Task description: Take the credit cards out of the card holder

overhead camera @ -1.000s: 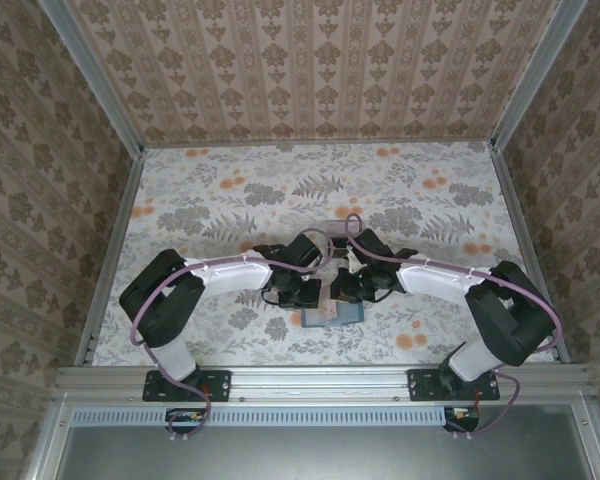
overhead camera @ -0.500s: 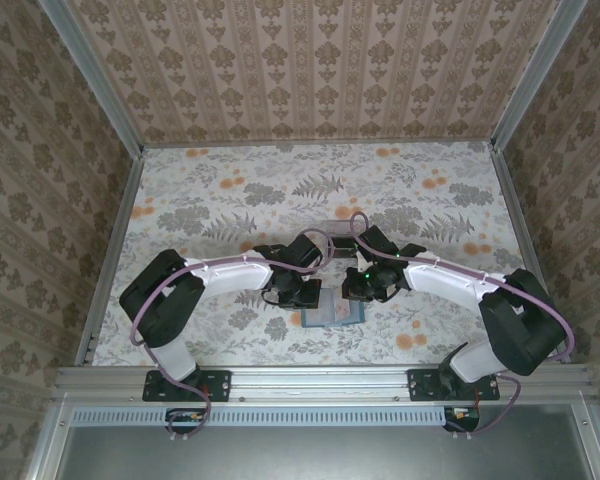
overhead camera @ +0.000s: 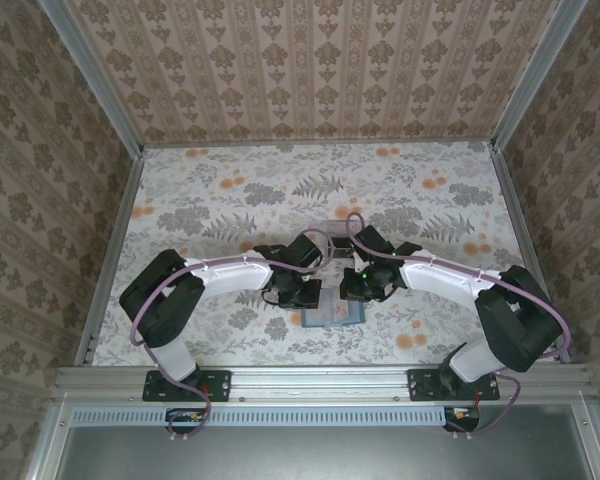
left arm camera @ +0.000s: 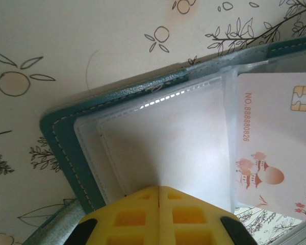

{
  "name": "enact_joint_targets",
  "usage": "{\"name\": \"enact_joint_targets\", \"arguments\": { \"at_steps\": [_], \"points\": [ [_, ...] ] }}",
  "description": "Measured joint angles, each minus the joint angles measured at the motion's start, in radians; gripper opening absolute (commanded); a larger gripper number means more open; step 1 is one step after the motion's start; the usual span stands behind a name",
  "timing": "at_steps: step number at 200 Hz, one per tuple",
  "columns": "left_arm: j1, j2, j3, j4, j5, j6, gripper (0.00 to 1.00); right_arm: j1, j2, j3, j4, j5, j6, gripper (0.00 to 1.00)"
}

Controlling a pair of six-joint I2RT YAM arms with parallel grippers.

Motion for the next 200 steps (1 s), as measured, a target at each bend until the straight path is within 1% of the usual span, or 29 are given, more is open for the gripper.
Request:
{"name": "enact_joint_targets", "arguments": {
  "at_steps": [24, 58, 200],
  "points": [
    [0.0, -0.002, 0.0, 0.0, 0.0, 0.0, 0.0, 0.009, 0.008, 0.008, 0.0, 0.0, 0.002, 0.17],
    [-0.004, -0.005, 0.0, -0.006, -0.001, 0.0, 0.01, 0.013, 0.007, 0.015, -0.002, 0.0, 0.004, 0.19],
    [-0.007, -0.024, 0.0, -0.055, -0.024, 0.0, 0.02, 0.016, -0.022, 0.016, -0.019, 0.001, 0.024, 0.05]
  ]
}}
